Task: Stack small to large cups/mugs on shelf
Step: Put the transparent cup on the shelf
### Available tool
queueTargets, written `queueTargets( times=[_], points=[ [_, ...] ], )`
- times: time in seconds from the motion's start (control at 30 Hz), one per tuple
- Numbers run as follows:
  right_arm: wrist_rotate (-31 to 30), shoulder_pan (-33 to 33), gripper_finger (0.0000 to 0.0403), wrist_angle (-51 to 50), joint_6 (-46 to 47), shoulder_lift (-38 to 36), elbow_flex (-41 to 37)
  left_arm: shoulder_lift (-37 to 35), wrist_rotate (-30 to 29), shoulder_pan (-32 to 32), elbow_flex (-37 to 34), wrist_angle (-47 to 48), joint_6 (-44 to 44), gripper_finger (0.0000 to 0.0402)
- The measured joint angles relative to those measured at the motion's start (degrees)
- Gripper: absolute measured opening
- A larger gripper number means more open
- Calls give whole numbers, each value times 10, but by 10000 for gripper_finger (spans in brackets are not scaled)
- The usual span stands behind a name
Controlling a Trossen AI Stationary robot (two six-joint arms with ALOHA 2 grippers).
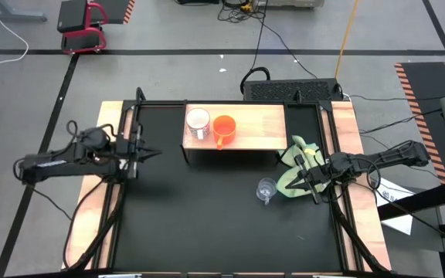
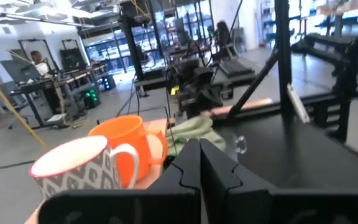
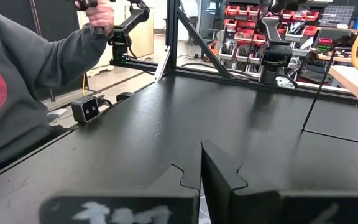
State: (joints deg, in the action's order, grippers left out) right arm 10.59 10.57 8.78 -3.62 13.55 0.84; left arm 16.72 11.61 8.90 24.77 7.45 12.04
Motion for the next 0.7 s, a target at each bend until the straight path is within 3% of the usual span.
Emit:
queueTargets(
  times=[0.17, 0.7],
  points=[
    [0, 0, 0, 0, 0, 0, 0, 0, -42, -40, -19, 8, 28, 0],
    [0, 0, 0, 0, -16, 0, 0, 0, -62, -90, -112, -71, 47, 0]
  ],
)
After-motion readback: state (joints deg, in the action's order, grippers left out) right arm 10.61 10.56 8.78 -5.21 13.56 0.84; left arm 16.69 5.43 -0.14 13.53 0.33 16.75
